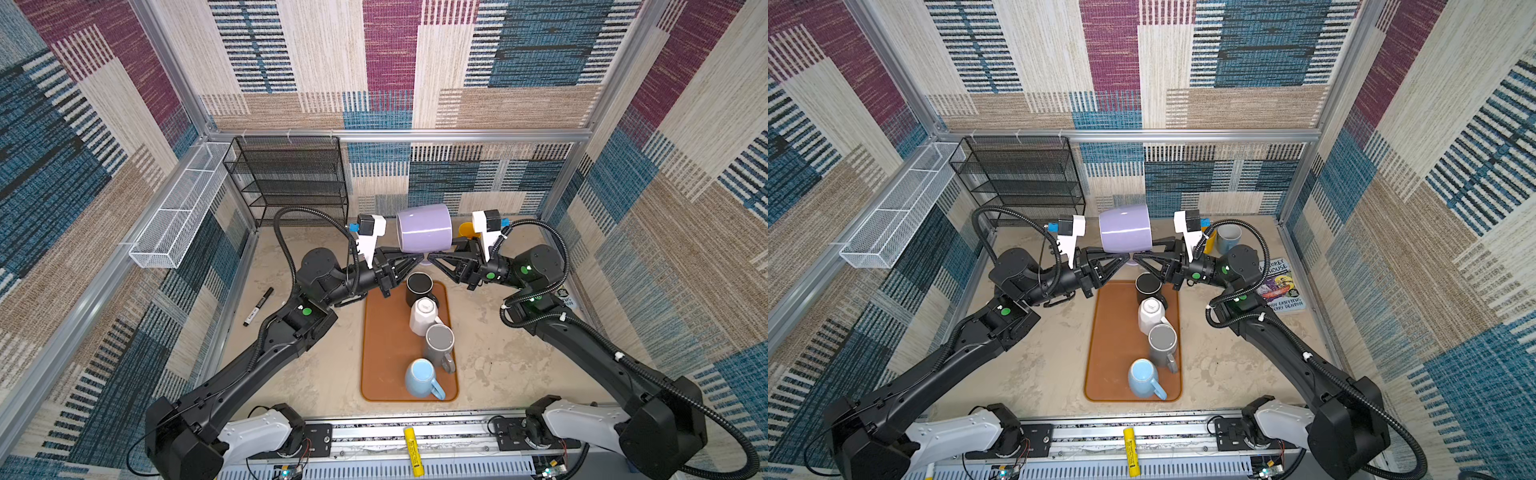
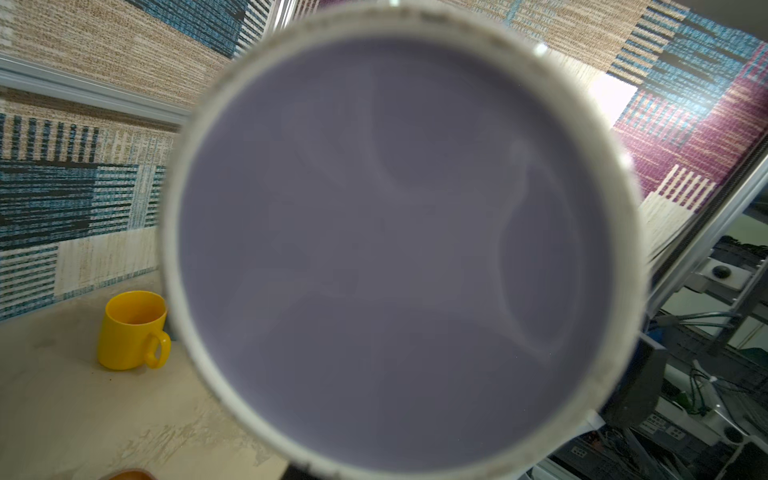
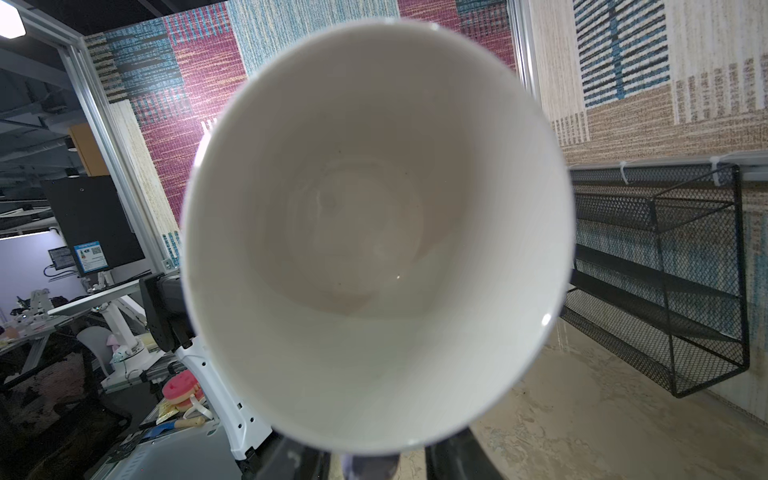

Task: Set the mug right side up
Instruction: 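Close the right gripper on the purple mug's rim beside the left gripper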

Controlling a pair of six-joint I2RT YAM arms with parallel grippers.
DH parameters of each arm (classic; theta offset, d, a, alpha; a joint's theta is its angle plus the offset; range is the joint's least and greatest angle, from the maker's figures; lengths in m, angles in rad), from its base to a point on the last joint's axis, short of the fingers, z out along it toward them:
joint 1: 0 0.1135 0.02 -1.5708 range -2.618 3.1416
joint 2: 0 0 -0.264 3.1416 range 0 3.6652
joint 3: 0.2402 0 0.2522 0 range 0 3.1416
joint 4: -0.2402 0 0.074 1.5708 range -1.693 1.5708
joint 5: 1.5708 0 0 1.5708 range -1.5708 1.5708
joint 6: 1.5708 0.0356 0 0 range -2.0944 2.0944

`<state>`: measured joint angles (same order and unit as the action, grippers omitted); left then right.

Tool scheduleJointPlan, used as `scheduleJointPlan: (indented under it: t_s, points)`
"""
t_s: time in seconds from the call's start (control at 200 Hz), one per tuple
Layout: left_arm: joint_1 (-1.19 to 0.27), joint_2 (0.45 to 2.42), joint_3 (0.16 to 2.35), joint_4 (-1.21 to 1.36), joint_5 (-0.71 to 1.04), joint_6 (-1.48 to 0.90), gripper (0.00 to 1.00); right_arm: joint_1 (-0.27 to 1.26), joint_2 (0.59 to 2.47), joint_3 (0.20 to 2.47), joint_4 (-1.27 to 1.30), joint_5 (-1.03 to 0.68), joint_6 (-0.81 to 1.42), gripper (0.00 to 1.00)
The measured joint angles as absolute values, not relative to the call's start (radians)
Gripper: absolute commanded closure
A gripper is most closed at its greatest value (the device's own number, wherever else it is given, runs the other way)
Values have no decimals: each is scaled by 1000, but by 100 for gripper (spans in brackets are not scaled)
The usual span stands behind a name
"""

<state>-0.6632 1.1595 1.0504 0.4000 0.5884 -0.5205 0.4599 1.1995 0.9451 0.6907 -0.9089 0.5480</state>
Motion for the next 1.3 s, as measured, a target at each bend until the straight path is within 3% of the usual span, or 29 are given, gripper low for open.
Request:
scheduleJointPlan:
  t_s: [0.626, 1.012, 1.092, 1.302]
  points:
    - [-663, 1169, 1050, 437, 613, -518, 100, 472, 1195, 974, 660, -939, 570, 80]
    - [-662, 1184, 1016, 535, 611, -516, 100, 472, 1227, 968, 737, -920, 698, 93]
    - [-662, 1186, 1016, 542, 610, -516, 100, 473, 1233, 968, 751, -912, 723, 100]
    - [-662, 1188, 1028, 530, 607, -514, 100, 477, 1237, 968, 762, -896, 754, 100]
